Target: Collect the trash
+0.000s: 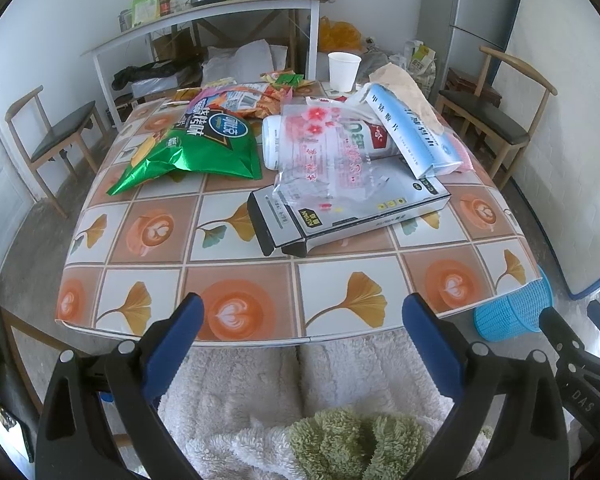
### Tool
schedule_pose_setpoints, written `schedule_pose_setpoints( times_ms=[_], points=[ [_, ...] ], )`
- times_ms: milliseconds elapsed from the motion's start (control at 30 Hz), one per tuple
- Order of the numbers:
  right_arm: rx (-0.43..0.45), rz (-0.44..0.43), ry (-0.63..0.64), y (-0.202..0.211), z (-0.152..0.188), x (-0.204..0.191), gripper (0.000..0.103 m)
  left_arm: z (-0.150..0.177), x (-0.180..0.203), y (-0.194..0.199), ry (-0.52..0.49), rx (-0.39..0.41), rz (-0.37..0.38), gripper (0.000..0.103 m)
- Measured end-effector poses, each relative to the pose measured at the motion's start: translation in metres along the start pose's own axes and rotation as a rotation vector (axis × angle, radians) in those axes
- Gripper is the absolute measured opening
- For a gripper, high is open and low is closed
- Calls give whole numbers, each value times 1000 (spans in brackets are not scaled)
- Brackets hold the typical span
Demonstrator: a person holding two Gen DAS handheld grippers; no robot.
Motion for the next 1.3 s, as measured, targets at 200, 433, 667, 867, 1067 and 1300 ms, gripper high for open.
schedule_pose_setpoints(
  times_ms=[200,433,667,867,1067,1300],
  points=[
    [1,1,1,1,-1,-1,96,0,0,0,0,1,2,97],
    [0,1,1,1,-2,-1,96,0,-1,0,1,-1,2,97],
    [1,2,0,1,-2,-2,96,0,-1,0,1,-1,3,97],
    [0,2,1,1,-2,-2,96,0,-1,0,2,-2,3,97],
    [2,2,1,1,-3,-3,96,0,-2,0,3,-1,4,97],
    [2,4,2,2,-3,-4,96,-1,-2,0,3,-1,5,97]
  ],
)
Point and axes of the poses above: each gripper's, at about its wrist camera, not at the fingertips, and y roughly against the way its jaws point, x to its right, z to its underside, the point moved 1 cm from there along -y, roughly the way its jaws point, and after that the axes turned 1 degree about -z, right-handed, at the moved point
